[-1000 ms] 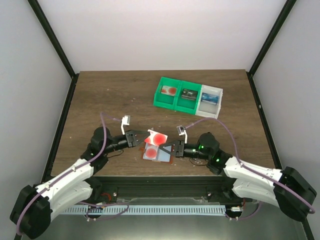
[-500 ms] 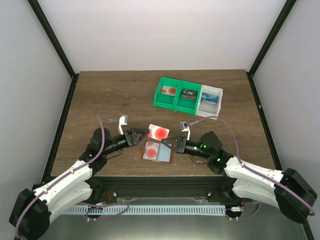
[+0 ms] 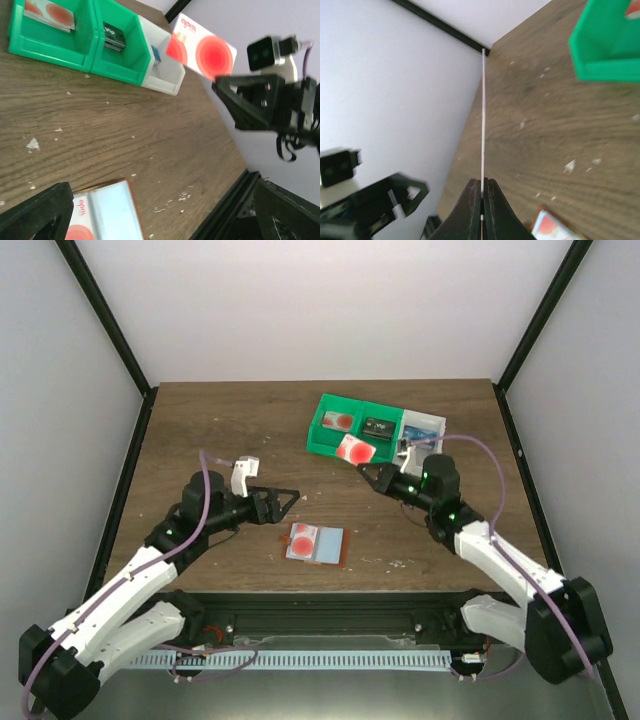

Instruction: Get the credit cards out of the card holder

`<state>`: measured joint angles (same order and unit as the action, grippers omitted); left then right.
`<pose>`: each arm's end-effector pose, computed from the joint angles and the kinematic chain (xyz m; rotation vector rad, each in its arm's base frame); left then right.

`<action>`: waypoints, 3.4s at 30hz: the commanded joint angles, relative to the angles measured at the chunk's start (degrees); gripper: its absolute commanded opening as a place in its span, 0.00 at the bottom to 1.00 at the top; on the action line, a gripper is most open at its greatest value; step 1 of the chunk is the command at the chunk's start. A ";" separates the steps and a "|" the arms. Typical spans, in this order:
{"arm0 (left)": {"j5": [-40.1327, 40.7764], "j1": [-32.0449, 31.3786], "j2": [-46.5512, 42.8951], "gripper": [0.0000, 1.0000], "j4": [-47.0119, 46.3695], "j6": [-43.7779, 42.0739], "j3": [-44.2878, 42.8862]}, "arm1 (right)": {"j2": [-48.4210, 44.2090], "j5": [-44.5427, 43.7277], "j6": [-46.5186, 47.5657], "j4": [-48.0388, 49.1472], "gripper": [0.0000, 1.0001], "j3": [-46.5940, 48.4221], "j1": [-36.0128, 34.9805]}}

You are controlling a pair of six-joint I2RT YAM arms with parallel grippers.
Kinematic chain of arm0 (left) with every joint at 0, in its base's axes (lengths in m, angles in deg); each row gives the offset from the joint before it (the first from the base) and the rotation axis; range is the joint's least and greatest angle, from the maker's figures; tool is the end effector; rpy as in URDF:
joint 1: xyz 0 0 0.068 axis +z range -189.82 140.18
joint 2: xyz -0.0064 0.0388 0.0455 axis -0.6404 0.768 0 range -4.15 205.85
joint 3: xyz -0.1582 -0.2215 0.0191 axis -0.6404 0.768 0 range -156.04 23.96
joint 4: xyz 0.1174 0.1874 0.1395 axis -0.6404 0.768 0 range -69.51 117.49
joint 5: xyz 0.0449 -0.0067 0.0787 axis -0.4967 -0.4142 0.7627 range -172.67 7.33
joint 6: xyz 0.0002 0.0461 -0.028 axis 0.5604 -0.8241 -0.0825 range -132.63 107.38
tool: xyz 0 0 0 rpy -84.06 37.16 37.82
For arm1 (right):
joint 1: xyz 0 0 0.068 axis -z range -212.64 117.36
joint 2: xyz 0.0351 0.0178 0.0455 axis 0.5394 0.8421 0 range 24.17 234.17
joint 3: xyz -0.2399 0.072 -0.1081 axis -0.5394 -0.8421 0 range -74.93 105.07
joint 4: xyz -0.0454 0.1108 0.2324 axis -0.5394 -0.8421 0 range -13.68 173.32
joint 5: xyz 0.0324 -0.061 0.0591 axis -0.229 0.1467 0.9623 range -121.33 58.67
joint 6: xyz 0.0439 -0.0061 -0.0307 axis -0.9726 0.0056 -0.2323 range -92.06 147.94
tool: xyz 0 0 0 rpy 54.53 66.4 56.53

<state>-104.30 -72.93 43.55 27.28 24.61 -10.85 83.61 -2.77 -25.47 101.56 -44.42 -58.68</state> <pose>0.1563 -0.1176 0.2765 0.2024 2.0651 -1.1553 0.2014 0.1175 0.2553 0.0611 1.9702 1.3992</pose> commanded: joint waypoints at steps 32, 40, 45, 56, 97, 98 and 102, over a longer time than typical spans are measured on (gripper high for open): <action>6.15 0.02 -0.10 1.00 13.79 -19.48 -3.80 | 58.63 1.43 9.60 -22.04 0.01 54.63 10.58; 6.93 -0.03 -0.24 1.00 13.98 -19.36 -3.86 | 63.38 3.52 8.45 -20.43 0.00 58.75 10.00; 6.52 -0.03 -0.50 1.00 13.96 -19.27 -3.65 | 66.69 2.38 8.74 -22.65 0.01 63.15 9.80; 6.43 -0.02 -0.16 1.00 13.92 -19.16 -3.60 | 71.70 2.81 7.56 -23.02 0.05 68.10 9.10; 9.38 -0.01 4.03 0.98 16.92 -13.60 -5.30 | 51.57 0.78 14.57 -29.55 0.23 56.05 9.09; 8.46 0.01 4.54 0.97 16.42 -12.90 -5.13 | 49.86 0.91 14.71 -29.24 0.23 53.99 9.10; 4.36 -0.03 7.06 0.93 13.81 -10.88 -3.71 | 41.87 1.94 14.35 -27.54 0.24 44.19 8.73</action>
<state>-96.08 -72.93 48.82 43.54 10.75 -15.00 131.79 -1.55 -12.53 73.37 6.87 -49.33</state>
